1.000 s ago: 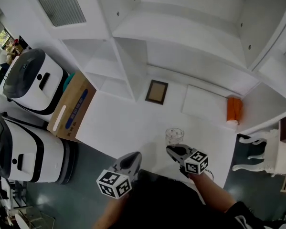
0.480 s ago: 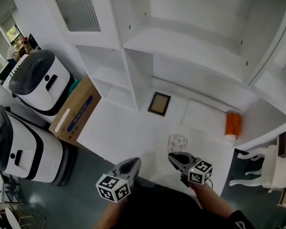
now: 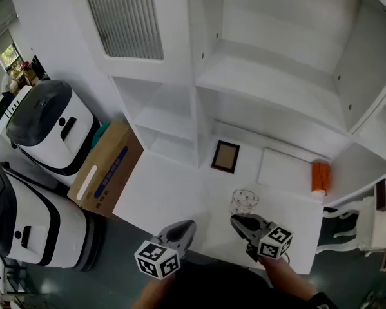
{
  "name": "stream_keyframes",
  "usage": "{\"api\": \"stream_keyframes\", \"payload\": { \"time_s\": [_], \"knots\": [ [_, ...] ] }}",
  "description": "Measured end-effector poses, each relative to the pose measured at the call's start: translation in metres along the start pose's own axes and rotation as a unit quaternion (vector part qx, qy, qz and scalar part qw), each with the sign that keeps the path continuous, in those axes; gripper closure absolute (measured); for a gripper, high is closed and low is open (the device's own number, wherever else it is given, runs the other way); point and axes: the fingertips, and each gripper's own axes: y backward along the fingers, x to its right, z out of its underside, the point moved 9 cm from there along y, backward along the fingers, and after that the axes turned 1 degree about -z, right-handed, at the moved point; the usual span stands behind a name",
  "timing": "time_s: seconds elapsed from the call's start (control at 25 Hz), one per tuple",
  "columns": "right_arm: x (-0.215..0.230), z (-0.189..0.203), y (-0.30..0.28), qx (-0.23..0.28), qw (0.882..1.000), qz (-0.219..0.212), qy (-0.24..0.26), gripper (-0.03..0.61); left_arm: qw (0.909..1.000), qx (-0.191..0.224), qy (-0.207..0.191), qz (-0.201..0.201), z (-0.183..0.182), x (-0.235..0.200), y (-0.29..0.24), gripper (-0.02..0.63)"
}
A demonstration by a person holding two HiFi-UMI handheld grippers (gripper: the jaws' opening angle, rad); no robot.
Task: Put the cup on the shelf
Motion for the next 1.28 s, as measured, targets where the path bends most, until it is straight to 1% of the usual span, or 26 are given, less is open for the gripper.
{"api": "stream_keyframes", "payload": {
  "time_s": [0.08,0.2,0.4,0.6,0.72,0.84,1.04,1.16,1.28],
  "knots": [
    [-0.010,-0.005,-0.024,0.006,1.000,0.009,0.000,0.557,0.9998,-0.005,-0.014,0.012,-0.013,-0.023,0.006,0.595],
    [-0.024,-0.010,-0.056,0.023,0.999,0.032,-0.015,0.555,0.9988,-0.015,-0.030,0.036,-0.033,-0.059,0.020,0.595],
    [-0.053,-0.019,-0.111,0.051,0.996,0.068,-0.023,0.556,0.9947,-0.034,-0.064,0.073,-0.063,-0.120,0.049,0.595],
    [-0.086,-0.029,-0.149,0.065,0.994,0.085,-0.015,0.555,0.9910,-0.049,-0.075,0.099,-0.076,-0.157,0.068,0.595],
    [-0.099,-0.036,-0.165,0.070,0.994,0.079,-0.016,0.555,0.9893,-0.058,-0.076,0.110,-0.078,-0.165,0.067,0.595],
    [-0.108,-0.045,-0.174,0.068,0.996,0.060,-0.001,0.555,0.9886,-0.058,-0.076,0.117,-0.080,-0.165,0.058,0.595],
    [-0.106,-0.053,-0.178,0.057,0.998,0.031,0.014,0.555,0.9896,-0.046,-0.070,0.117,-0.091,-0.147,0.046,0.595],
    [-0.098,-0.052,-0.183,0.055,0.998,0.011,0.015,0.555,0.9907,-0.049,-0.080,0.098,-0.093,-0.145,0.048,0.595],
    [-0.090,-0.049,-0.189,0.037,0.999,-0.004,0.017,0.555,0.9947,-0.039,-0.063,0.072,-0.092,-0.154,0.051,0.595]
  ]
}}
